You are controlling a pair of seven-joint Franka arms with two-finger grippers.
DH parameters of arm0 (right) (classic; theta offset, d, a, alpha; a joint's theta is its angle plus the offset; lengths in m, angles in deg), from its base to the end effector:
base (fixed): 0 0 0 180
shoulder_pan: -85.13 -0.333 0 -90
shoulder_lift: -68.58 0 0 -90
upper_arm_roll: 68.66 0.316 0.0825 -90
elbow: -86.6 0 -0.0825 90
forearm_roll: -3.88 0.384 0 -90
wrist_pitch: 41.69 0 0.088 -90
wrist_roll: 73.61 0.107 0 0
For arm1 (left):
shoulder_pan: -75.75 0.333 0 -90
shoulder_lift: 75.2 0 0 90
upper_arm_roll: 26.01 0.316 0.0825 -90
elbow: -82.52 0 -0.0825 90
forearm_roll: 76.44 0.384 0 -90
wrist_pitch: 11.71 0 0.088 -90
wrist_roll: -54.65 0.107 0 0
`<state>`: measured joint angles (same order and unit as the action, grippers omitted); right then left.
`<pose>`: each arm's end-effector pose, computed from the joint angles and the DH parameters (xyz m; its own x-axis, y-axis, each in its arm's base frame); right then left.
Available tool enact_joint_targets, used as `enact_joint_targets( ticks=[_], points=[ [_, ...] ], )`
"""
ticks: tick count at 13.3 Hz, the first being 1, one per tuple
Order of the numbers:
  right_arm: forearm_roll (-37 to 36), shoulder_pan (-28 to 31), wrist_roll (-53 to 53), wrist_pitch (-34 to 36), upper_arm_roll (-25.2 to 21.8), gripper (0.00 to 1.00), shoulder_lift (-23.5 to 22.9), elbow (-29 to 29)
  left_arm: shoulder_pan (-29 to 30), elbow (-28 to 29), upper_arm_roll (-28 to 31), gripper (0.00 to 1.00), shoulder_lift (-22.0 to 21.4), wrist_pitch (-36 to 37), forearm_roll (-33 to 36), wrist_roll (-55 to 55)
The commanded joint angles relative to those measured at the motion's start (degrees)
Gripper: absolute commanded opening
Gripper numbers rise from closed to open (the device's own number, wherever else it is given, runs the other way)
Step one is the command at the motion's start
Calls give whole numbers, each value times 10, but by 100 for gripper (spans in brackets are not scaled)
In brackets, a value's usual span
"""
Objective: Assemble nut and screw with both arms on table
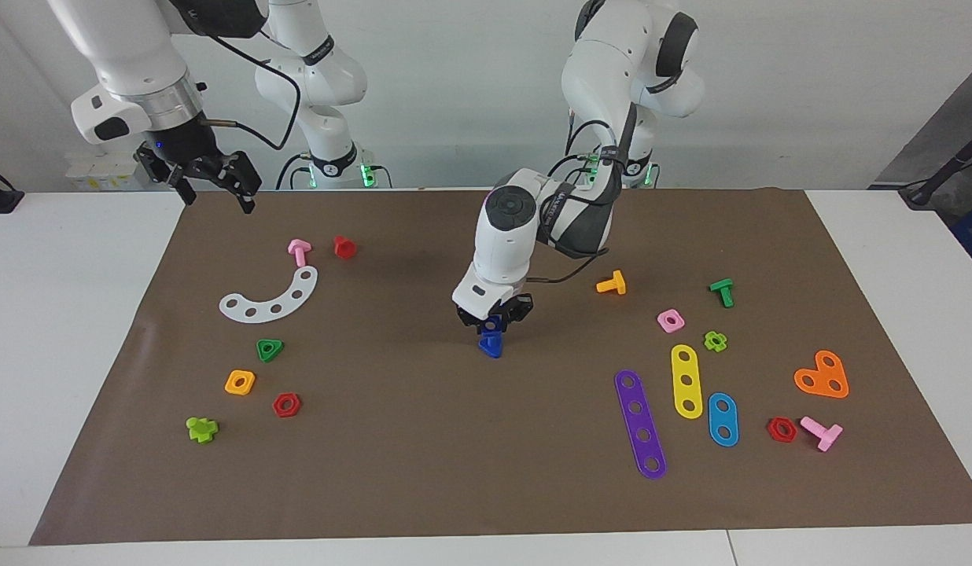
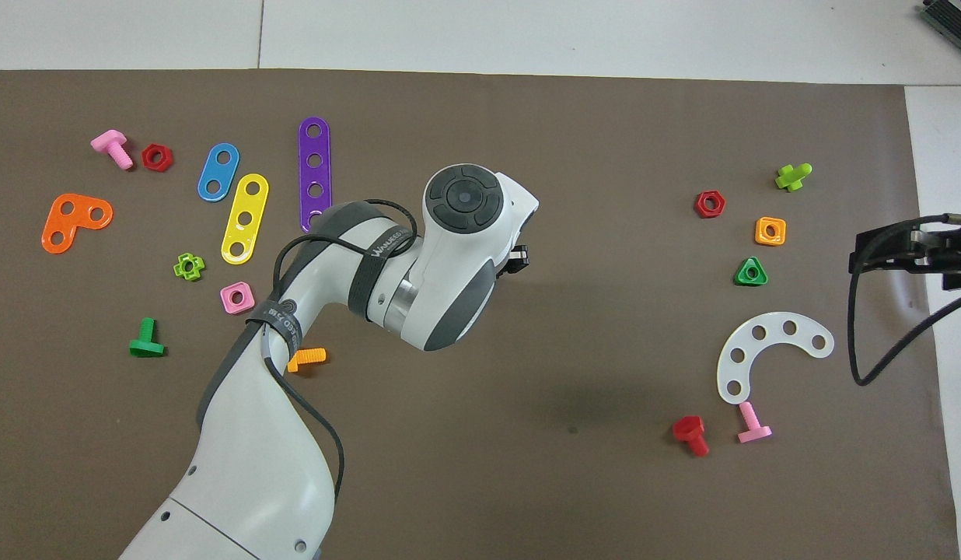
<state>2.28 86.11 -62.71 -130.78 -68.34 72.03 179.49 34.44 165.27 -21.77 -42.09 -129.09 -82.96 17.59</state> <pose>0.5338 -0.0091 0.6321 0.9796 -0.2008 -0.0006 -0.2007 -0.9792 0.0289 0.5603 -0.4429 0.3557 0.9992 0.0377 -0.0157 0.0386 -0.9971 0.0659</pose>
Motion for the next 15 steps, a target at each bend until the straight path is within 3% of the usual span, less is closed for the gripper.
enact_joint_targets(
  ticks=[1,15],
  points=[
    [8,10,-15,1,5,100,16,16,-4,-38,10,25,25,4,-7,-7],
    [8,10,-15,0,5,100,16,16,-4,-22,9,22,28,-6,25,-8]
  ],
)
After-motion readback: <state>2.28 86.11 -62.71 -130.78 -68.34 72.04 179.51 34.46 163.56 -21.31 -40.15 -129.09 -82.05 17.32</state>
